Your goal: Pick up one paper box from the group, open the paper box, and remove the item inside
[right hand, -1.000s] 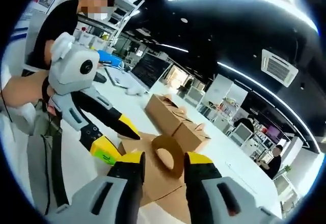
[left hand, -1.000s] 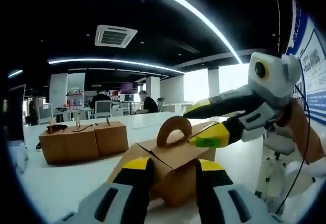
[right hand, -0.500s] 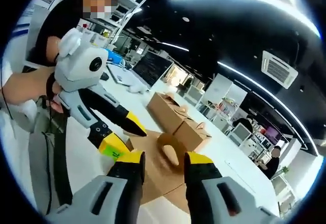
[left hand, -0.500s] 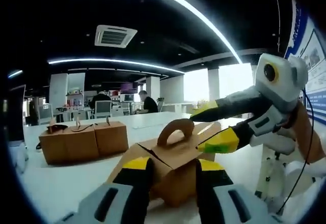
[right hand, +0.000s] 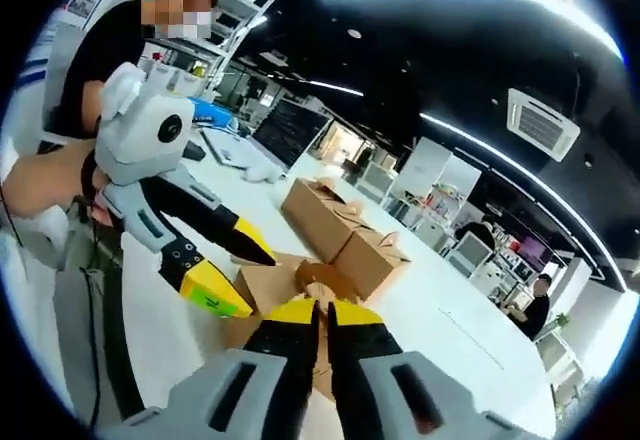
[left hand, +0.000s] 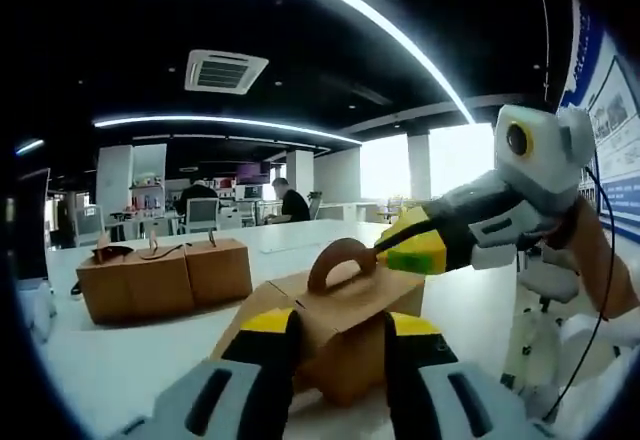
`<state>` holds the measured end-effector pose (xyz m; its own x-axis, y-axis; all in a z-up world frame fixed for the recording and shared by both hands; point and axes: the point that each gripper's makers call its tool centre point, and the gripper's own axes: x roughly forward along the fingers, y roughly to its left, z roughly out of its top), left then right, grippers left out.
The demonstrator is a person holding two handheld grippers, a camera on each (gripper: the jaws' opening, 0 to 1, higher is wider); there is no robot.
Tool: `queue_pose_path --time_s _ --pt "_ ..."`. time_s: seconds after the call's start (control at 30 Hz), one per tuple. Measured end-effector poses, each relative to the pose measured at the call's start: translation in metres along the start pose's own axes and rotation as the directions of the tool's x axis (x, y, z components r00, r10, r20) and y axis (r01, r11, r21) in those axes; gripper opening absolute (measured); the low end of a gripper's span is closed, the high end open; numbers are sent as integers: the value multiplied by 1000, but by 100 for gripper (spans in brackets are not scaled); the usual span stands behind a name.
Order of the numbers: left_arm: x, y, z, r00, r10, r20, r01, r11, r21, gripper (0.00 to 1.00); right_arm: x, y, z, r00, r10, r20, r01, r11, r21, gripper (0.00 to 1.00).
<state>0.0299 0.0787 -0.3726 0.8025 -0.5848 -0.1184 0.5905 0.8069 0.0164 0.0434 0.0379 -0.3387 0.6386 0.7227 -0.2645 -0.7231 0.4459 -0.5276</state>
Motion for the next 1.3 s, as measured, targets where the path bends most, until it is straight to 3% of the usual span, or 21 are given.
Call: queue_pose_path --time_s 0.13,0.2,0.4,0.97,1.07,1.17,1.3 --pt "1 1 0 1000 0 -1 0 1000 5 37 2 -1 -1 1000 5 1 -5 1000 5 3" --pt "1 1 0 1000 0 -1 0 1000 5 37 2 -1 -5 1000 -1 -27 -1 999 -39 2" --pt "0 -3 0 1000 4 -1 -4 1000 6 37 -4 5 3 1000 3 -10 -4 992 -122 2" --pt "0 -9 -1 1000 13 -6 -13 1000 -7 37 -10 4 14 1000 4 -10 -5 994 -107 2" --pt "-2 -22 -3 1000 19 -13 -19 1000 -12 37 -11 3 15 1000 4 -9 -5 995 -100 2" --pt "-4 -30 -5 999 22 -23 -23 999 -27 37 -11 2 18 1000 7 6 -7 995 -95 2" --pt "-3 -26 -7 999 35 -32 -37 998 -49 37 -15 5 27 998 31 48 -27 996 -83 2"
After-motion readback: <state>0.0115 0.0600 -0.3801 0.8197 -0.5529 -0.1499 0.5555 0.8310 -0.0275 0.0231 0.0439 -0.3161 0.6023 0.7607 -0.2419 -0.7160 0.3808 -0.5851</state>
